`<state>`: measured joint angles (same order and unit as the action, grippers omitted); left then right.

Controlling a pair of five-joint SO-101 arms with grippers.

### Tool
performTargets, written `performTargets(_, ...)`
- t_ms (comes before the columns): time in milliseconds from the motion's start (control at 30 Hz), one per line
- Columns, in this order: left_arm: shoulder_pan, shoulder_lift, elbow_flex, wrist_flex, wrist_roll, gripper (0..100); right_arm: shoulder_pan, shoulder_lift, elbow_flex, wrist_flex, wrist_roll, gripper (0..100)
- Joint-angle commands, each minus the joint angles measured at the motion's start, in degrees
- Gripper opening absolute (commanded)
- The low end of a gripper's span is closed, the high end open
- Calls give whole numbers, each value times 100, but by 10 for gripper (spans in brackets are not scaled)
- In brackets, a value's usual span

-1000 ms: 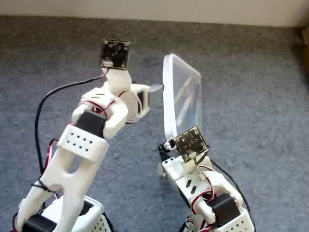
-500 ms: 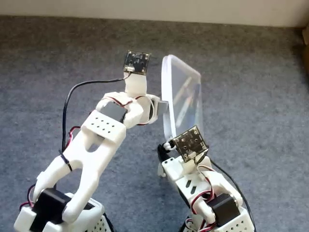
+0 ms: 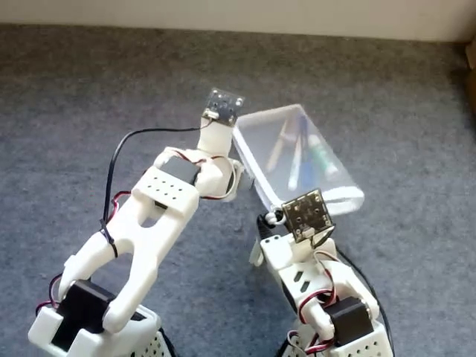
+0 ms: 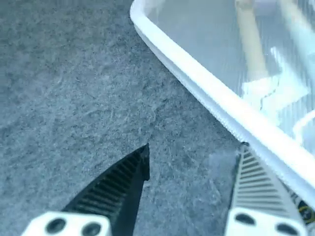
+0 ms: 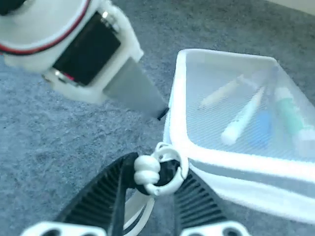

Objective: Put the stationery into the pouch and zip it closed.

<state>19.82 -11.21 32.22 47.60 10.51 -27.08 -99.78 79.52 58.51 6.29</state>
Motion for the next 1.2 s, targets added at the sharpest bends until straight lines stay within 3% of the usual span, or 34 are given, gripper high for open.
performTargets(0, 119, -48, -110, 167, -264, 266, 207, -119, -418, -31, 26, 5)
performTargets(100, 101, -57, -303, 387, -387, 266, 295, -119, -418, -31, 26, 5)
performTargets(433, 4, -286, -1710, 2224, -510, 266, 743, -119, -927, 4, 132, 5)
performTargets(733, -365, -2844, -998, 2303, -1187, 266, 743, 57, -2097, -40, 1354, 5)
performTargets(1167, -910, -5516, 585, 2338, -1213, 270, 734, 2545, -4637, -4, 1741, 5)
